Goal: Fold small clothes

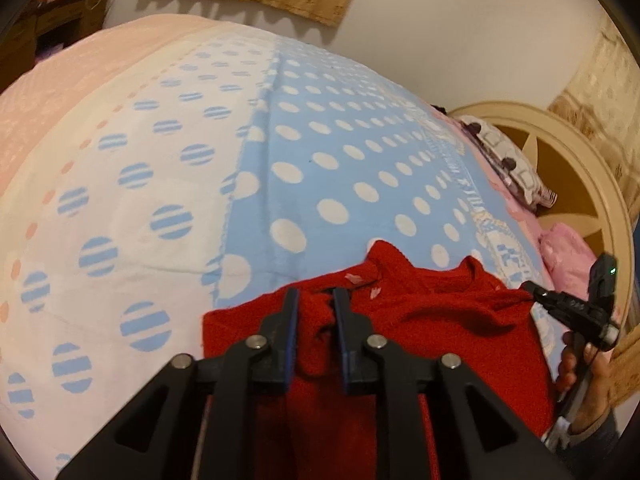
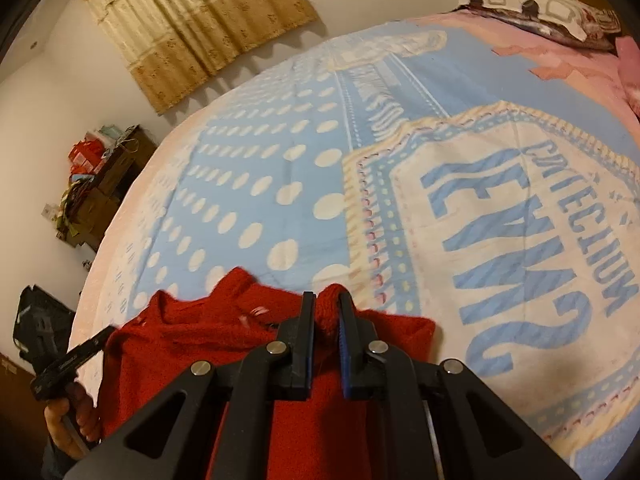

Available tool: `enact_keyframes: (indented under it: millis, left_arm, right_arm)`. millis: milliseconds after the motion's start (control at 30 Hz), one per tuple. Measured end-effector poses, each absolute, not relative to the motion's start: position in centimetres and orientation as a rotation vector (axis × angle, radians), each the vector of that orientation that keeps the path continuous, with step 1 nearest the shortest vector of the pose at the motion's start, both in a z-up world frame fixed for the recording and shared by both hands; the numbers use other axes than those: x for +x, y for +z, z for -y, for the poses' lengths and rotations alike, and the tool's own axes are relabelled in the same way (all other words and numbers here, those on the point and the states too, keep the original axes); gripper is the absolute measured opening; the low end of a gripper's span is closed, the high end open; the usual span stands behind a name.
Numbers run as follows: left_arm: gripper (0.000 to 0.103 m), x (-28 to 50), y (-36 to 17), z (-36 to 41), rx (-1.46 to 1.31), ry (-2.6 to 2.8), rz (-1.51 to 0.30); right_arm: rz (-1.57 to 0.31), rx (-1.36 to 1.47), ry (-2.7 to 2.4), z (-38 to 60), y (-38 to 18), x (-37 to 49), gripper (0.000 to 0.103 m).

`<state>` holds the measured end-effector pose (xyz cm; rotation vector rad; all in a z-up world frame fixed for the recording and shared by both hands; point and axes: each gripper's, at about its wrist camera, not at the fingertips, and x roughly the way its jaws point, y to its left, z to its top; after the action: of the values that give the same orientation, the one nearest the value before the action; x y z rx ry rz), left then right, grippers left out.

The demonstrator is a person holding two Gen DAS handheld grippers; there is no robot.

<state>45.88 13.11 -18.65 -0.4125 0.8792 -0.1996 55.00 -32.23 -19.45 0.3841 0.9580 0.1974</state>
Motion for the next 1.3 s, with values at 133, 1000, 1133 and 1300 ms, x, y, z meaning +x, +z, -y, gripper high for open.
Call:
enact_keyframes:
  millis: [133, 1000, 1133, 1300]
  left_arm:
    - [0.046, 44.0, -17.6, -14.1, -0.410, -0.160, -0.837]
    - [0.080, 32.2, -21.3, -10.7, -0.131, -0.049, -0.913]
    - [0.080, 31.3, -21.2, -10.7, -0.140, -0.042, -0.912]
    - [0.081, 30.3, -21.3, -12.0, -0.227, -0.074, -0.887]
  right_arm:
    - [-0.900, 0.383, 0.152, 32.8, -18.5, 54.2, 0.084]
    - [-0.963, -0.006, 0.262, 25.0, -18.1, 40.2, 0.084]
    - [-0.956, -0.028, 0.370, 19.8, -17.3, 40.6, 0.084]
    - [-1.009, -0.160, 0.361, 15.5, -20.8, 38.7, 0.084]
